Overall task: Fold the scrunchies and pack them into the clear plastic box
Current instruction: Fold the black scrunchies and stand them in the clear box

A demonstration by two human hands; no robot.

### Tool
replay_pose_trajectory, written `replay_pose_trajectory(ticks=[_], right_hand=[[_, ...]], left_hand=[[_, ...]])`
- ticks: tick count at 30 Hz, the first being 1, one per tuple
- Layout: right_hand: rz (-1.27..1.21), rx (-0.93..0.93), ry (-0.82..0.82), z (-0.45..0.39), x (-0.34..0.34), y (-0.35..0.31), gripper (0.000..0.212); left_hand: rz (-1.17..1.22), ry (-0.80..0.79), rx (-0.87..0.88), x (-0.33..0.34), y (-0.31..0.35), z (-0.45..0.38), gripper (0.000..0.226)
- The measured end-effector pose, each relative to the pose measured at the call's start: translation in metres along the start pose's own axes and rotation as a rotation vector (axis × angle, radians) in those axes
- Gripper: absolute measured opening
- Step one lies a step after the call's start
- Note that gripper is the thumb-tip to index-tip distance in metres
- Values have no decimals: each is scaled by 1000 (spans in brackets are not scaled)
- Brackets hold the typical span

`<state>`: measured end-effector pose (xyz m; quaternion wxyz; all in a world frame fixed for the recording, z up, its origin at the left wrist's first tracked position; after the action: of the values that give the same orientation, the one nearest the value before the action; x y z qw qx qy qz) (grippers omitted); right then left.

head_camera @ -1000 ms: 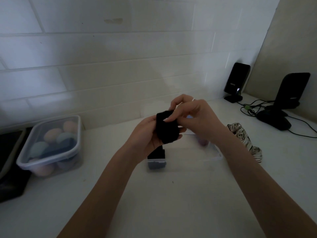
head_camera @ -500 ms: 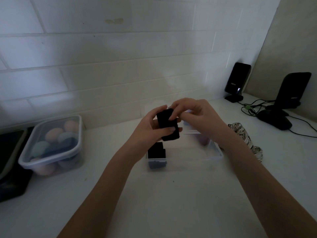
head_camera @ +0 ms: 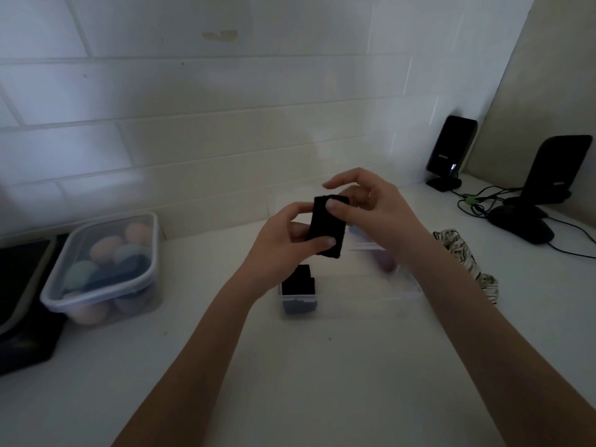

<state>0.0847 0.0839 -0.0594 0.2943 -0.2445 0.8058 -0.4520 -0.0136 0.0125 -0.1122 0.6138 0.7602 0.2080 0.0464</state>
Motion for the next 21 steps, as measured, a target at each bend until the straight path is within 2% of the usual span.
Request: replay_pose_trajectory(ticks=[2, 4, 6, 8, 9, 11, 15, 19, 21], right_hand=[[-86, 134, -7, 1, 0, 10, 6], [-109, 312, -4, 4, -1, 25, 24], [14, 484, -35, 10, -2, 39, 34], [87, 625, -176, 21, 9, 52, 38], [45, 672, -259, 26, 18, 56, 39], [-131, 696, -341, 31, 32, 59, 37], [-360, 624, -349, 27, 35, 61, 28], [-216, 655, -338, 27, 27, 75, 23], [-48, 681, -367, 31, 24, 79, 22]], left_hand=[[-49, 30, 50, -2, 4, 0, 47], [-138, 82, 125, -6, 11, 2, 45], [-189, 136, 213, -10, 21, 4, 39], [-208, 146, 296, -11, 30, 6, 34], [-218, 147, 319, -11, 33, 7, 35], [-255, 165, 324, -13, 34, 7, 39], [-332, 210, 308, -16, 34, 7, 47], [-450, 161, 338, -11, 32, 7, 57], [-475, 215, 324, -19, 30, 6, 61]])
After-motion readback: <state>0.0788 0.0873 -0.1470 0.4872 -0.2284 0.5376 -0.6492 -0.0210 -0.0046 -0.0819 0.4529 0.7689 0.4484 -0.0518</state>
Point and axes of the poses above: each hand's wrist, its own z-axis away from the middle knuckle, its own x-axis out of the palm, y = z × x, the point moved 10 cm from there along -z, towards the middle knuckle, and after that the axes turned 1 degree about -z, right-handed, at the moved point
